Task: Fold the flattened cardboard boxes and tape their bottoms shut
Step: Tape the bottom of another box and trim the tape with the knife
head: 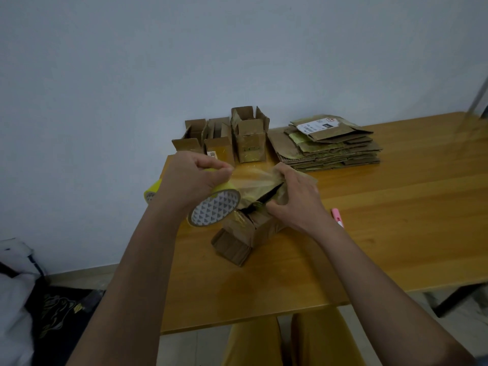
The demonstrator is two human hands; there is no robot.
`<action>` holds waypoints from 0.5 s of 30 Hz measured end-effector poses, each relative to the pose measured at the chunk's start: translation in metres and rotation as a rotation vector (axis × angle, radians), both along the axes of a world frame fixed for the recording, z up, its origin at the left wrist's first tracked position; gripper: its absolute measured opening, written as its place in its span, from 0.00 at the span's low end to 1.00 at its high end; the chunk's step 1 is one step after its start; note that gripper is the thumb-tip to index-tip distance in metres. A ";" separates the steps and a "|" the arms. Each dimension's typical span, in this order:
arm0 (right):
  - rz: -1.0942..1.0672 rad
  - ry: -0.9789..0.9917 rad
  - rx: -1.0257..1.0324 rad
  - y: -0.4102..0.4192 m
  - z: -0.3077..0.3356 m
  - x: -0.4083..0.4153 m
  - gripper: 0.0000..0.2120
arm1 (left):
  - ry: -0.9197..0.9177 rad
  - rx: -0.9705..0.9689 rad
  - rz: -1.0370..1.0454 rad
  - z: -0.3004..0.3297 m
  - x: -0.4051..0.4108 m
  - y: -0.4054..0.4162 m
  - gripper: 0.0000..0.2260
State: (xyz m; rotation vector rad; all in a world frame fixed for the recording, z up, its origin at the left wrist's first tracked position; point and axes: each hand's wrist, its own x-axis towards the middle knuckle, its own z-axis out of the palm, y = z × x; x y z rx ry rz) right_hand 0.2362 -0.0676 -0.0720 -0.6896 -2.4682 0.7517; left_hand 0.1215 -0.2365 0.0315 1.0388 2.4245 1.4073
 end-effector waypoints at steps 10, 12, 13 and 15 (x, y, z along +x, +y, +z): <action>0.081 -0.030 0.017 0.003 0.000 0.006 0.31 | -0.130 -0.046 0.114 -0.043 0.011 -0.020 0.04; 0.083 -0.037 0.006 0.001 0.001 0.006 0.34 | -0.146 -0.044 0.120 -0.050 0.015 -0.024 0.02; 0.084 -0.038 0.002 0.001 0.002 0.006 0.34 | -0.149 -0.042 0.124 -0.054 0.016 -0.025 0.02; 0.089 -0.044 0.001 0.001 0.002 0.005 0.30 | -0.142 -0.041 0.129 -0.062 0.017 -0.027 0.05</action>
